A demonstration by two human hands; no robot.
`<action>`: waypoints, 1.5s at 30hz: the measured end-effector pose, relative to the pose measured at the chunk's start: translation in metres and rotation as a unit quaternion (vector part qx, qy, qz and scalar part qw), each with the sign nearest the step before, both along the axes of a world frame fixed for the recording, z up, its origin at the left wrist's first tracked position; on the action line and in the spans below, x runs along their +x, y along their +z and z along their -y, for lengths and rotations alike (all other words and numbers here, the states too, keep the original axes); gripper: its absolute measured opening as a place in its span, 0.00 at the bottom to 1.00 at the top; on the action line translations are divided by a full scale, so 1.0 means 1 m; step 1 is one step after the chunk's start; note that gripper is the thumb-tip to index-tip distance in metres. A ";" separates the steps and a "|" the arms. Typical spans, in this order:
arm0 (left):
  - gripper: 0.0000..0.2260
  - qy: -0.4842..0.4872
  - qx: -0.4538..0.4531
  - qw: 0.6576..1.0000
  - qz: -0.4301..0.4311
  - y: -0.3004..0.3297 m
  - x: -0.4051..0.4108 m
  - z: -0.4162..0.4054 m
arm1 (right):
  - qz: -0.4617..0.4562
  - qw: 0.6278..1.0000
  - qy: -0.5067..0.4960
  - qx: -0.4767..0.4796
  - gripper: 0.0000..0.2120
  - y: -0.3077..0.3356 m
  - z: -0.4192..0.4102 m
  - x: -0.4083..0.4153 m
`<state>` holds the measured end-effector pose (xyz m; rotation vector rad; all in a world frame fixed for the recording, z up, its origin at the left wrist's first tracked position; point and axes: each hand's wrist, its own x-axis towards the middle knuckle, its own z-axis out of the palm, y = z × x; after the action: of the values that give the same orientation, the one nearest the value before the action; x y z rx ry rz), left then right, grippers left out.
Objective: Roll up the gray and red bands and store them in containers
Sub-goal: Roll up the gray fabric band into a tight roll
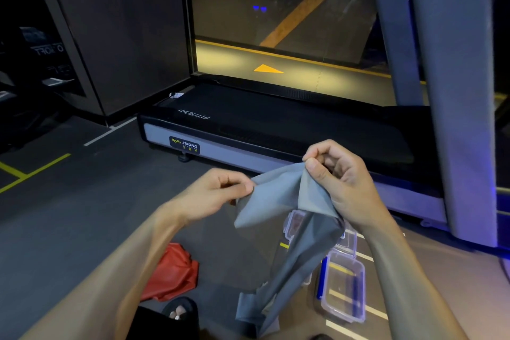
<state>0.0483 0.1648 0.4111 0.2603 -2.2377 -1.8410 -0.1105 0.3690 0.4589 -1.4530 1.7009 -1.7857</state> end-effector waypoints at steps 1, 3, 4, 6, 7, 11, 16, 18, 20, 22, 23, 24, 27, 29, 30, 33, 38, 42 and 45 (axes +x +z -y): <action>0.08 0.001 -0.019 1.000 -0.010 0.000 0.000 0.000 | 0.003 1.000 -0.005 0.002 0.03 -0.001 0.000 -0.001; 0.07 0.004 -0.019 0.999 -0.025 0.000 0.001 0.001 | 0.007 1.000 -0.015 0.009 0.02 -0.003 -0.002 -0.004; 0.07 0.004 -0.016 0.999 -0.029 0.000 0.002 0.002 | 0.010 1.000 -0.020 0.012 0.02 -0.005 -0.002 -0.006; 0.07 0.008 -0.018 0.999 -0.033 0.001 0.002 0.004 | 0.011 0.999 -0.028 0.020 0.02 -0.008 -0.004 -0.009; 0.06 0.012 -0.024 0.999 -0.037 0.001 0.003 0.004 | 0.008 0.999 -0.032 0.026 0.02 -0.009 -0.004 -0.010; 0.04 0.025 -0.065 0.997 -0.033 0.002 0.003 0.005 | -0.013 0.998 -0.039 0.054 0.03 -0.013 -0.006 -0.013; 0.04 0.021 -0.103 0.994 -0.028 0.003 0.004 0.006 | -0.049 0.993 -0.041 0.096 0.03 -0.016 -0.008 -0.016; 0.03 0.027 -0.109 0.993 -0.025 0.003 0.005 0.006 | -0.059 0.992 -0.043 0.101 0.03 -0.016 -0.009 -0.016; 0.02 0.036 -0.108 0.993 -0.023 0.004 0.005 0.005 | -0.060 0.992 -0.045 0.101 0.03 -0.016 -0.009 -0.016; 0.04 0.053 -0.103 0.993 -0.021 0.006 0.004 0.004 | -0.059 0.992 -0.048 0.099 0.03 -0.016 -0.009 -0.017; 0.06 0.065 -0.102 0.992 -0.020 0.007 0.004 0.003 | -0.058 0.992 -0.049 0.098 0.03 -0.017 -0.009 -0.018; 0.07 0.076 -0.100 0.992 -0.018 0.008 0.004 0.003 | -0.056 0.993 -0.049 0.096 0.04 -0.018 -0.009 -0.019; 0.10 0.091 -0.087 0.992 -0.013 0.010 0.004 0.001 | -0.052 0.993 -0.052 0.092 0.03 -0.019 -0.009 -0.020; 0.09 0.099 -0.080 0.992 -0.009 0.010 0.003 0.000 | -0.050 0.994 -0.052 0.086 0.04 -0.018 -0.009 -0.020; 0.08 0.108 -0.083 0.991 -0.007 0.010 0.003 0.000 | -0.049 0.994 -0.052 0.083 0.05 -0.018 -0.009 -0.020; 0.06 0.146 -0.100 0.984 -0.008 0.012 0.003 -0.001 | -0.042 0.995 -0.054 0.077 0.05 -0.017 -0.009 -0.019; 0.09 0.208 -0.032 0.976 -0.063 0.019 0.004 -0.001 | -0.038 0.993 -0.069 0.089 0.04 -0.019 -0.009 -0.022; 0.10 0.226 0.028 0.965 -0.130 0.029 0.003 -0.009 | -0.024 0.990 -0.078 0.111 0.05 -0.026 -0.008 -0.022; 0.10 0.222 0.007 0.963 -0.154 0.038 0.004 -0.016 | -0.004 0.989 -0.068 0.129 0.05 -0.030 -0.008 -0.022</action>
<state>0.0519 0.1813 0.4491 0.4077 -1.7807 -1.5376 -0.1329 0.3766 0.4287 -1.2639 1.9929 -1.5509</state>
